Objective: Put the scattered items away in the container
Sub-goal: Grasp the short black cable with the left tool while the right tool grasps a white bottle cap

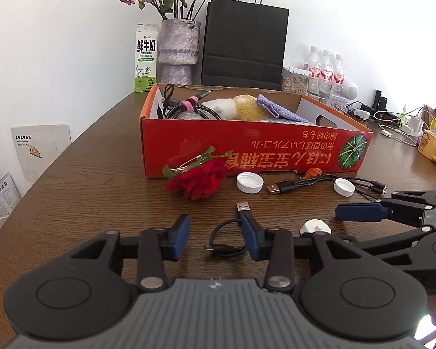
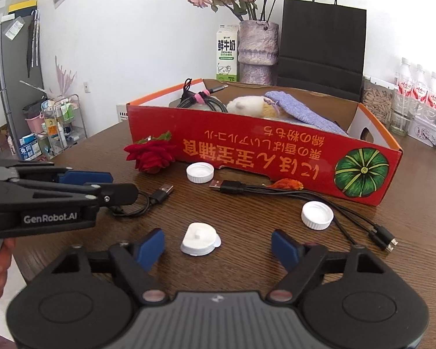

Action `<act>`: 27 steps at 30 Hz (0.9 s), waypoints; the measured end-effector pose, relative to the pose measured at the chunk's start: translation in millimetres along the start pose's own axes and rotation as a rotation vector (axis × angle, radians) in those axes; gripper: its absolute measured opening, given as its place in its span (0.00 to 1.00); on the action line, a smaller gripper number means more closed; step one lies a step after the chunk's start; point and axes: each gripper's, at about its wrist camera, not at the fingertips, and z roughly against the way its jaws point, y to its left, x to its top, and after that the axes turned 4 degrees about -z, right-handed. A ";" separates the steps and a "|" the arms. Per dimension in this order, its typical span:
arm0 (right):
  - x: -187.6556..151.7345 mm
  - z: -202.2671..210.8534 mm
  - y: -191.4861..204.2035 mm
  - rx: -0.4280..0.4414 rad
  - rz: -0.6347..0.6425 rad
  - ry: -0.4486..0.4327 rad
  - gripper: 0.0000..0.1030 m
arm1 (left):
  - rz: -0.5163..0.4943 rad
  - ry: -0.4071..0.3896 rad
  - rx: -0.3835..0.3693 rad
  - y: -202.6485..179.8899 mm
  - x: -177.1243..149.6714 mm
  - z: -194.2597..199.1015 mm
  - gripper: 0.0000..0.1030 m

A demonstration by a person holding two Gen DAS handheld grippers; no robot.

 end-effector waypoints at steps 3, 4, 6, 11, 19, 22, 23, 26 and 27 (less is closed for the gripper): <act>0.7 1.3 -1.4 0.020 -0.010 -0.006 0.26 | 0.006 0.005 -0.005 1.2 -0.2 0.4 0.62; 0.6 2.3 -3.6 0.024 -0.022 -0.007 0.24 | 0.002 0.004 -0.005 0.2 -0.2 0.6 0.72; -0.8 3.7 -7.6 0.012 -0.035 -0.014 0.24 | -0.014 -0.003 -0.011 -4.1 -0.2 1.2 0.75; -4.5 8.9 -21.5 -0.043 -0.064 -0.029 0.24 | -0.048 0.031 0.004 -15.9 -0.8 -9.1 0.78; -11.1 10.5 -27.2 -0.081 -0.048 -0.056 0.24 | -0.104 0.046 0.010 -24.9 -2.0 -9.8 0.36; -11.4 11.0 -27.0 -0.079 -0.046 -0.058 0.24 | -0.090 0.041 0.003 -24.0 -2.3 -7.9 0.36; -11.3 11.2 -27.3 -0.077 -0.048 -0.058 0.24 | -0.088 0.037 0.002 -23.8 -2.1 -7.1 0.36; -11.1 11.6 -28.0 -0.078 -0.047 -0.060 0.24 | -0.085 0.023 0.002 -23.1 -0.5 -4.8 0.23; -11.0 11.9 -28.2 -0.076 -0.049 -0.060 0.24 | -0.084 0.025 -0.003 -23.0 0.5 -5.1 0.09</act>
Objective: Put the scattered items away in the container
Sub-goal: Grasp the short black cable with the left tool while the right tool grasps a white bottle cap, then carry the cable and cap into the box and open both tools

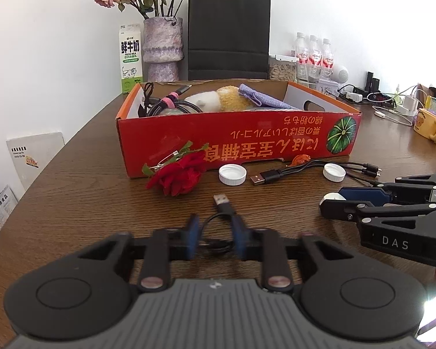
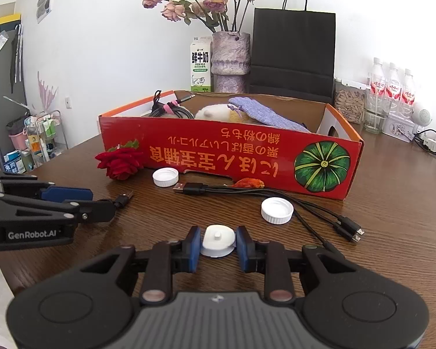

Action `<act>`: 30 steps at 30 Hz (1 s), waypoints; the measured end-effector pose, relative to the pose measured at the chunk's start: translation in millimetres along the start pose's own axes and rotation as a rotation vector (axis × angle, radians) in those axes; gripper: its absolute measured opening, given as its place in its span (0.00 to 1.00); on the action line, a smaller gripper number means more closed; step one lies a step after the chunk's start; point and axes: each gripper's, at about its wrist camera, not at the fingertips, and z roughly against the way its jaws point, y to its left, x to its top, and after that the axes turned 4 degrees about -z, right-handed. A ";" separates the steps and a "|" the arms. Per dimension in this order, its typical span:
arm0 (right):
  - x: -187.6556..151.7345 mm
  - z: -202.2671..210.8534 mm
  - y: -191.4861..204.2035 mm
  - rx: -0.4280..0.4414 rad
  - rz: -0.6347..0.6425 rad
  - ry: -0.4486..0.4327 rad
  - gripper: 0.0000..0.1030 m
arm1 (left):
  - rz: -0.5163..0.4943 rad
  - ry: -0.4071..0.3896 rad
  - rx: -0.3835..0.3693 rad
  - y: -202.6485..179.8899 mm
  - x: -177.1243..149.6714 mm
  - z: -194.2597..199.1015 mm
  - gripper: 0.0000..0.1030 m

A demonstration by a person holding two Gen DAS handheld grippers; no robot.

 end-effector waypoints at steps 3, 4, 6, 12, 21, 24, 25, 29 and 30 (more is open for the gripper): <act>0.3 0.5 -0.6 0.005 -0.004 -0.001 0.24 | 0.003 -0.004 -0.003 0.7 0.3 0.5 0.10; 0.4 0.6 -0.6 0.006 -0.004 -0.001 0.24 | 0.007 -0.001 -0.005 1.2 0.1 -0.3 0.10; 0.0 0.2 0.2 0.006 -0.002 -0.001 0.24 | 0.011 0.000 -0.011 1.9 0.0 0.1 0.11; 0.0 0.6 -0.2 0.009 -0.004 -0.001 0.24 | -0.026 -0.012 -0.031 -5.4 4.0 -0.6 0.47; 0.0 5.3 -1.0 0.015 -0.006 -0.010 0.24 | -0.059 0.027 -0.073 -9.6 1.3 -8.4 0.26; 0.6 8.0 -1.5 0.017 -0.006 -0.019 0.24 | -0.052 0.008 -0.079 -8.7 0.3 -3.9 0.24; 1.1 8.9 -1.7 0.017 -0.006 -0.022 0.24 | -0.049 0.002 -0.079 -8.5 0.6 -2.2 0.24; 3.3 12.3 -1.2 0.018 -0.003 -0.034 0.24 | -0.050 -0.027 -0.076 -7.8 2.9 3.9 0.24; 3.9 13.2 -1.1 0.018 -0.002 -0.037 0.24 | -0.051 -0.033 -0.078 -7.9 3.4 5.1 0.24</act>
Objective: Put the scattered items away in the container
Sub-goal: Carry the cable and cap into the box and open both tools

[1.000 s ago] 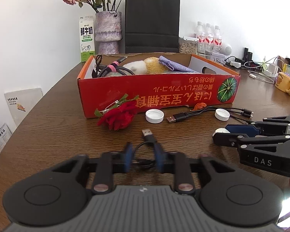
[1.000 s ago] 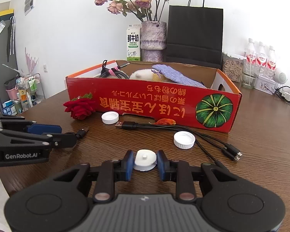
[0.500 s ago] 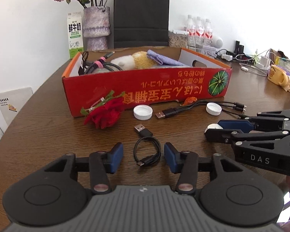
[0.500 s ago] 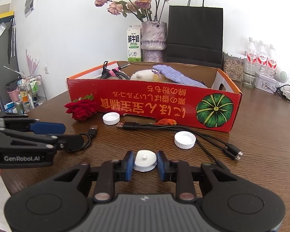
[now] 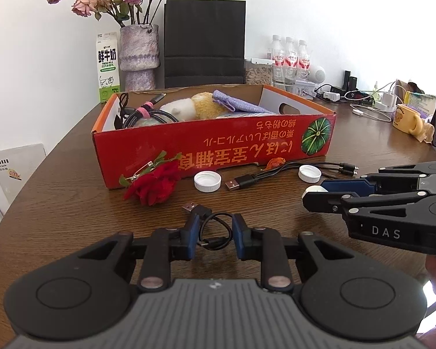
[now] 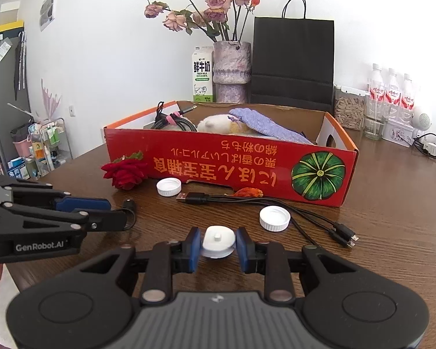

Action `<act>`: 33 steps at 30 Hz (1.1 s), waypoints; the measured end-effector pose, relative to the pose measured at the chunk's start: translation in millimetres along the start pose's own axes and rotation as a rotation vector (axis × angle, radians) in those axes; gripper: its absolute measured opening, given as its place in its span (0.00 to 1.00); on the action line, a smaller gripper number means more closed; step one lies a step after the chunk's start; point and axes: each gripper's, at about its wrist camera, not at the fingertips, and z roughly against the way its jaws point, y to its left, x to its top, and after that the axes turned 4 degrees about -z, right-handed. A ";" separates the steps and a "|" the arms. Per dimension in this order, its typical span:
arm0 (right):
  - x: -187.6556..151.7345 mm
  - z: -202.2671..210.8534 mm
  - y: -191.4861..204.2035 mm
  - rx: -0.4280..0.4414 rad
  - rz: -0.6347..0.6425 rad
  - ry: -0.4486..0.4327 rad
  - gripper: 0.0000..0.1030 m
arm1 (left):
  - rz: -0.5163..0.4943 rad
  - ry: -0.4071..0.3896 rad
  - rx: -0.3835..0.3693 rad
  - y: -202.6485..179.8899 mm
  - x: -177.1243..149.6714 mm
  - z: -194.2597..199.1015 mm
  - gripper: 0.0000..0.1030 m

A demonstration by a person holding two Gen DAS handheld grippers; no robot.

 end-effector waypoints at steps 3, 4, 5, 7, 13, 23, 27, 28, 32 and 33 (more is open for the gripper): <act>2.3 2.6 0.0 0.001 0.002 -0.011 0.24 | -0.007 -0.029 0.001 -1.6 3.4 6.3 0.24; 3.5 3.7 0.3 0.002 0.003 -0.015 0.24 | -0.009 -0.039 0.004 -2.0 4.8 8.3 0.24; 5.1 4.9 0.7 0.003 0.005 -0.021 0.24 | -0.013 -0.053 0.007 -2.6 7.3 11.2 0.24; 10.2 8.0 1.1 0.006 0.011 -0.040 0.24 | -0.015 -0.077 0.007 -3.0 12.6 16.4 0.24; 32.7 11.9 4.0 0.006 0.032 -0.109 0.24 | -0.023 -0.176 0.018 -1.4 37.6 26.5 0.24; 80.3 -23.6 6.3 0.020 0.038 -0.169 0.24 | 0.023 -0.239 0.072 18.5 82.9 -6.1 0.24; 96.4 -48.2 6.9 0.030 0.037 -0.167 0.24 | 0.049 -0.230 0.097 30.8 92.7 -26.9 0.24; 100.1 -54.7 7.3 0.033 0.039 -0.166 0.24 | 0.053 -0.226 0.102 33.8 94.5 -32.7 0.24; 111.9 -83.5 7.6 0.039 0.040 -0.158 0.24 | 0.078 -0.222 0.113 45.0 96.1 -56.6 0.24; 113.5 -90.4 6.7 0.039 0.034 -0.154 0.24 | 0.094 -0.227 0.117 48.5 95.3 -64.1 0.24</act>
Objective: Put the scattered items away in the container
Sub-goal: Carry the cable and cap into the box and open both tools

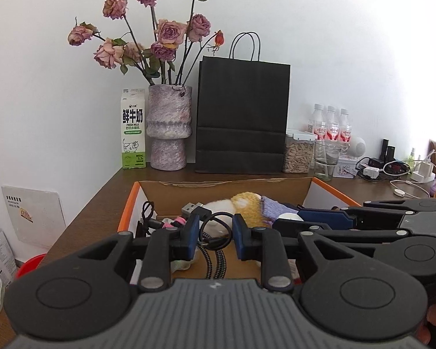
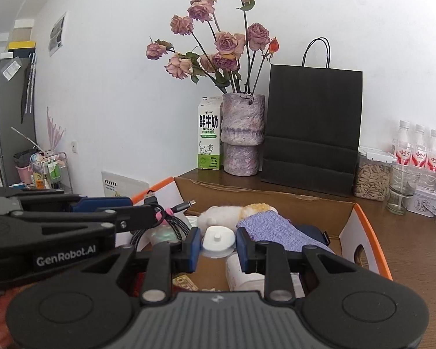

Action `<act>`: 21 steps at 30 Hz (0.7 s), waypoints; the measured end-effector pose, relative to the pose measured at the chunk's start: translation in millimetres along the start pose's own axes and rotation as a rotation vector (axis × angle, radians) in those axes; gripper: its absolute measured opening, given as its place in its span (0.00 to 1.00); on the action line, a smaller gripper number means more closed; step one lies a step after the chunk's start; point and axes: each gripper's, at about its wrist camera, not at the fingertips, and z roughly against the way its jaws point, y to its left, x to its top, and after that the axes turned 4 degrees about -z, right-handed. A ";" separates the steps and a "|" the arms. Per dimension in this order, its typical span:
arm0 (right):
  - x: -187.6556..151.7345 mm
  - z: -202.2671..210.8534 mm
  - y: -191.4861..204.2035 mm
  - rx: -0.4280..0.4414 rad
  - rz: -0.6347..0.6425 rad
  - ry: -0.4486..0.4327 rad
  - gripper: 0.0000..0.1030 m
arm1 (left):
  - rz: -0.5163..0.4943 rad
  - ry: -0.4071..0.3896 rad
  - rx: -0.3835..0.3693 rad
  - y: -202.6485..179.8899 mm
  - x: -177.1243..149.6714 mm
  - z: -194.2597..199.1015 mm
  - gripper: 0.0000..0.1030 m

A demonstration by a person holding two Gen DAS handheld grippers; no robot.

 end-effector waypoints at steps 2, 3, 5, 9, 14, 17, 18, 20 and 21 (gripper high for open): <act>-1.3 -11.7 -3.3 -0.006 -0.021 0.004 0.24 | 0.017 0.006 0.004 3.4 -4.5 -11.1 0.24; -3.1 -16.7 -5.2 -0.003 -0.034 0.005 0.24 | 0.023 0.011 0.006 4.8 -6.9 -15.1 0.24; -8.1 -21.8 -7.2 0.002 -0.033 0.018 0.24 | 0.029 0.019 0.006 8.3 -11.3 -21.2 0.24; -13.8 -25.9 -8.0 -0.001 -0.027 0.037 0.24 | 0.046 0.044 -0.005 13.6 -15.0 -26.0 0.25; -19.1 -28.2 -7.6 -0.015 -0.027 0.041 0.26 | 0.041 0.048 0.005 12.5 -18.7 -25.5 0.29; -18.9 -25.0 -10.0 -0.036 -0.044 0.021 0.32 | 0.049 0.014 0.061 14.1 -19.1 -20.6 0.53; -18.7 -22.4 -11.7 -0.046 -0.053 0.008 0.35 | 0.060 0.000 0.080 15.9 -19.1 -18.3 0.63; -18.1 -16.2 -16.7 -0.084 -0.081 -0.030 0.53 | 0.093 -0.028 0.134 21.7 -18.9 -14.5 0.84; -18.0 -13.0 -20.2 -0.103 -0.100 -0.048 0.60 | 0.113 -0.043 0.163 24.9 -19.2 -12.7 0.99</act>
